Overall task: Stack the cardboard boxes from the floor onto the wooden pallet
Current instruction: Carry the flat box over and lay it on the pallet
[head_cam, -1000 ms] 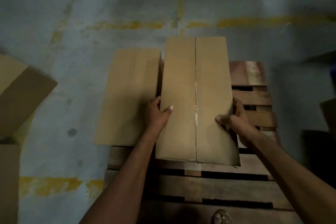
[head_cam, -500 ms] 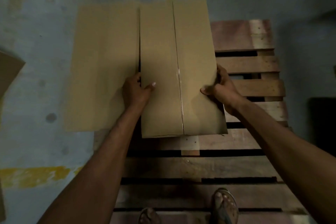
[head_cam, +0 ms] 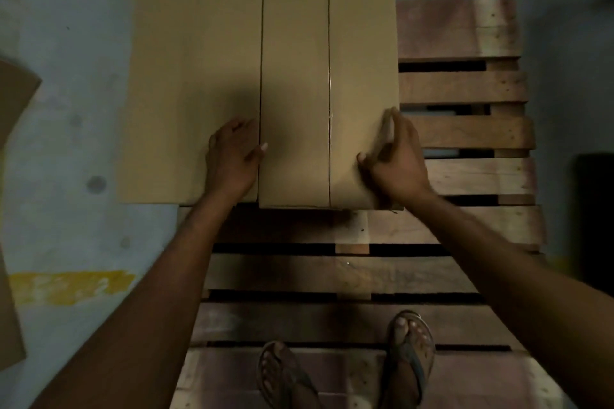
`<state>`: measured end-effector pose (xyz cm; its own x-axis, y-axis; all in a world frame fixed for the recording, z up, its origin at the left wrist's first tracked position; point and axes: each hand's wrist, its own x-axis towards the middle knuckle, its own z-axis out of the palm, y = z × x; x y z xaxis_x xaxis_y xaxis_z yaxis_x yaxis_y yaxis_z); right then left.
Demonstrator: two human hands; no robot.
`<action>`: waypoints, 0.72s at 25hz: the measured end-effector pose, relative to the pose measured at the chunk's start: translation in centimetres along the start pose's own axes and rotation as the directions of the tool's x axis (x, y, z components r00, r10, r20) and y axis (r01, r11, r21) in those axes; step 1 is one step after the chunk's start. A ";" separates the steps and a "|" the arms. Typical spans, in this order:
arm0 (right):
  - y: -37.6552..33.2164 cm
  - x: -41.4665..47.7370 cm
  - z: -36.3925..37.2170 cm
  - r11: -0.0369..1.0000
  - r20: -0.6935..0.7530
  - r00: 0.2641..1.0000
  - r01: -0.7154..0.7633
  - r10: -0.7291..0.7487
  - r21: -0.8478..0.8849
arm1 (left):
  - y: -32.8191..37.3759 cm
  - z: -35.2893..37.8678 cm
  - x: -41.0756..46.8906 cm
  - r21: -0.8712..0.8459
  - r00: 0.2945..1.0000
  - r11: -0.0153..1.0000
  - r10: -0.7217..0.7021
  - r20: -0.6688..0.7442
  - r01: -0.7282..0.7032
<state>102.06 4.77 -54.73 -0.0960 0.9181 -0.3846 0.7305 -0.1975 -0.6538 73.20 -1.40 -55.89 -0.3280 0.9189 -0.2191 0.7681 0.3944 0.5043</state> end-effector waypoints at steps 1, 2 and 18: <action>-0.1 -1.9 0.7 0.997 0.030 0.999 0.032 -0.031 -0.065 | -1.0 0.0 -1.5 -0.035 0.999 0.999 0.042 0.027 -0.042; -0.2 -3.7 1.4 0.989 0.069 0.996 0.065 -0.056 -0.136 | -1.8 0.0 -3.0 -0.033 0.992 0.995 0.100 0.075 -0.098; 0.3 -3.3 2.2 0.798 0.226 0.958 0.275 -0.179 -0.537 | -3.9 1.4 -6.0 0.413 0.898 0.815 0.440 0.015 -0.407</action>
<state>101.06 0.94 -55.08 -0.3750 0.8370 -0.3986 0.9191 0.2795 -0.2777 72.93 -8.41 -57.76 0.0520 0.9986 0.0130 0.9865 -0.0534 0.1547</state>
